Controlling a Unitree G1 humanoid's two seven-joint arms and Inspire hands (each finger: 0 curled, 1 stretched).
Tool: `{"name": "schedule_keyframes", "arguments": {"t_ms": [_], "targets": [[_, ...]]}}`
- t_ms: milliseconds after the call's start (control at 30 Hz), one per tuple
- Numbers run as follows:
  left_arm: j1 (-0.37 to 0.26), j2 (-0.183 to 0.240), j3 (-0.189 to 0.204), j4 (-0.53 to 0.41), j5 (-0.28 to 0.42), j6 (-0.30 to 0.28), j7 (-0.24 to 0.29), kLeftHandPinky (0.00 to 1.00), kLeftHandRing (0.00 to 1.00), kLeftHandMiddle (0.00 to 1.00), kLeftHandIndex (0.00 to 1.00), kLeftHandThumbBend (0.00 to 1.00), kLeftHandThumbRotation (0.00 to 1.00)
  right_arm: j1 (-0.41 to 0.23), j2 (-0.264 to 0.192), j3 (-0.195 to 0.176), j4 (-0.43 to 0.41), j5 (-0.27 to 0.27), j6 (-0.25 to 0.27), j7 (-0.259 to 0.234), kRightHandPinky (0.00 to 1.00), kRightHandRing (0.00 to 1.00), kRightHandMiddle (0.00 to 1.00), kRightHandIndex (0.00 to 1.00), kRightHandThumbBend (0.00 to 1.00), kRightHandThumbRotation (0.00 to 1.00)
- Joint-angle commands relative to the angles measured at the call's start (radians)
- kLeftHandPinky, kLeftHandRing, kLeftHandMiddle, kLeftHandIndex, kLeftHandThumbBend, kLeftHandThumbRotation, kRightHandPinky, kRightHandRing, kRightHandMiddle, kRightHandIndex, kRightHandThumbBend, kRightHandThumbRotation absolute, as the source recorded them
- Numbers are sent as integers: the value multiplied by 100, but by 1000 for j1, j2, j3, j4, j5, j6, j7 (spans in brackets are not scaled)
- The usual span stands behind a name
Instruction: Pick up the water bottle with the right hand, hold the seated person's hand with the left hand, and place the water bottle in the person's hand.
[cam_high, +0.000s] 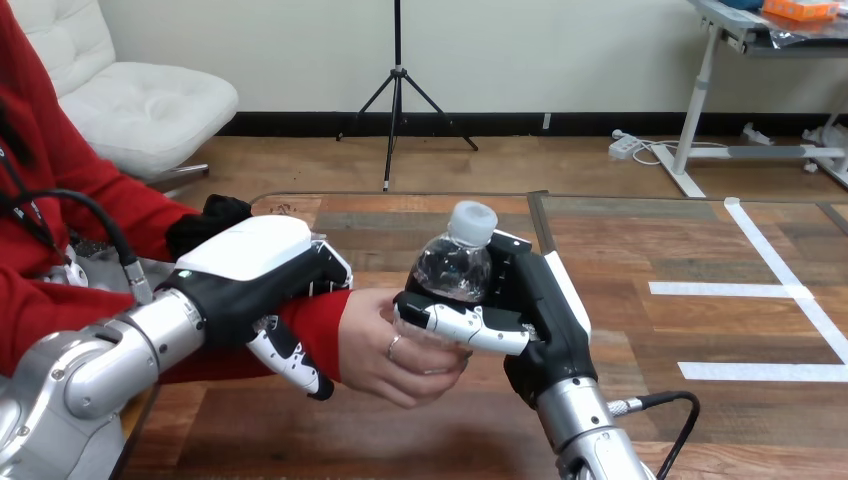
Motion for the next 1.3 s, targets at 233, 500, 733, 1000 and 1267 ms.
{"name": "schedule_keyframes", "arguments": {"t_ms": [233, 500, 733, 1000, 1267], "targets": [[-166, -69, 36, -81, -49, -67, 67, 31, 34, 38, 39, 89, 0, -89, 136, 78, -129, 28, -36, 14, 37, 41, 45, 44, 84, 0], [-158, -67, 40, -70, -50, -80, 74, 33, 36, 41, 42, 92, 1, -94, 136, 75, -120, 2, -54, -12, 37, 42, 45, 45, 86, 0], [-146, -64, 46, -66, -68, -77, 60, 38, 42, 46, 48, 94, 8, -99, 125, 73, -108, -53, -81, -61, 38, 43, 48, 48, 88, 0], [-133, -50, 48, -56, -29, -107, 98, 47, 53, 59, 63, 96, 13, -104, 112, 71, -93, -86, -99, -100, 42, 48, 53, 54, 89, 7], [-113, -31, 50, -53, -11, -134, 117, 55, 63, 70, 74, 99, 19, -106, 98, 62, -82, -96, -112, -126, 47, 53, 57, 60, 88, 14]]}}
